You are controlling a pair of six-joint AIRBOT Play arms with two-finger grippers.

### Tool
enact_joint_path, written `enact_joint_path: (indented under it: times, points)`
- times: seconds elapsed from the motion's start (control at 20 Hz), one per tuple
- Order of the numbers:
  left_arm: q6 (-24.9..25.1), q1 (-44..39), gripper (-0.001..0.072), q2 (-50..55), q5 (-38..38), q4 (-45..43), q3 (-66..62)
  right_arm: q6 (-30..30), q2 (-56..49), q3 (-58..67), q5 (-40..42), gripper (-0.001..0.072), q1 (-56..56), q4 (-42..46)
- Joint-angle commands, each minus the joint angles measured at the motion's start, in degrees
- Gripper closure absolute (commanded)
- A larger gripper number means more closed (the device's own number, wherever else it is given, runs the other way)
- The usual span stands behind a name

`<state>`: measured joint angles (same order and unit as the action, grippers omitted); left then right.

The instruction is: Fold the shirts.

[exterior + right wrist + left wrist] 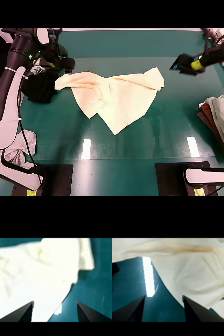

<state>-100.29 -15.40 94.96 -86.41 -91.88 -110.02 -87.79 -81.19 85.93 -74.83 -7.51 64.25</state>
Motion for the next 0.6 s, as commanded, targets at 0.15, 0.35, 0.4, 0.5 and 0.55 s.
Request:
enact_joint_path:
  times: [0.15,0.35,0.4,0.5,0.55]
  points:
    - [4.8,0.0,0.0181,-10.4,6.1,9.8,21.7,7.6,11.8,-28.8,7.3,0.0106,-1.1,-13.7]
    - [4.5,0.0,0.0178,-22.7,20.9,14.6,44.4,11.7,15.4,-37.6,7.7,0.0106,-4.2,-22.4]
    - [4.5,0.0,0.0119,-23.5,22.8,17.0,47.1,11.9,16.2,-39.2,8.6,0.0106,-4.2,-22.6]
    - [4.9,0.0,-0.0007,-23.4,24.6,21.0,49.9,11.8,17.7,-42.0,9.5,0.0106,-4.2,-22.7]
    - [4.9,0.0,-0.0007,-23.3,25.5,21.2,50.6,11.8,18.2,-42.9,9.0,0.0106,-4.2,-22.6]
